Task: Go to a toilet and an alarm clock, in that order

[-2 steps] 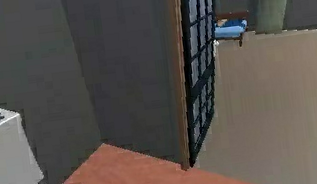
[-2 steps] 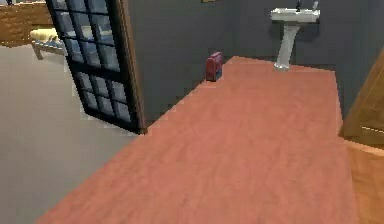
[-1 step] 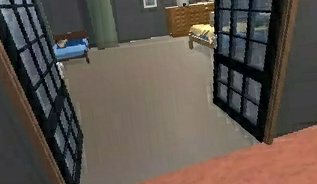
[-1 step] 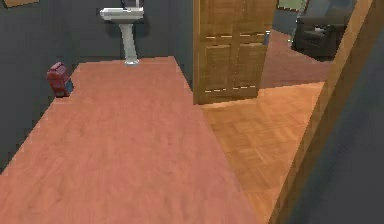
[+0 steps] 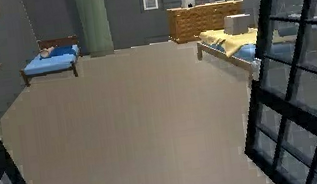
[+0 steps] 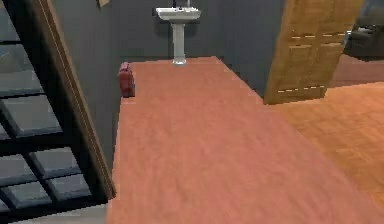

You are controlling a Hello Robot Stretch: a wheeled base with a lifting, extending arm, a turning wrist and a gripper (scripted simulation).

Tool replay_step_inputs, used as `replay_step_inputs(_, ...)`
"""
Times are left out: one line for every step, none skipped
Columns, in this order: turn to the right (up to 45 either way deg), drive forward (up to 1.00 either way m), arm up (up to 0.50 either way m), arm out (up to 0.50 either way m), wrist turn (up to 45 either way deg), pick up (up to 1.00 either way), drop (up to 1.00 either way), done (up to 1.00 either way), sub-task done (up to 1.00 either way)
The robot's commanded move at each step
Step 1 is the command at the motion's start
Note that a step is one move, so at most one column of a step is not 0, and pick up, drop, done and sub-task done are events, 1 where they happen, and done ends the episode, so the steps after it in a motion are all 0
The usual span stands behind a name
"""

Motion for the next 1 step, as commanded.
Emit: replay_step_inputs(0.0,1.00,0.00,0.00,0.0,0.00,0.00,0.00,0.00)
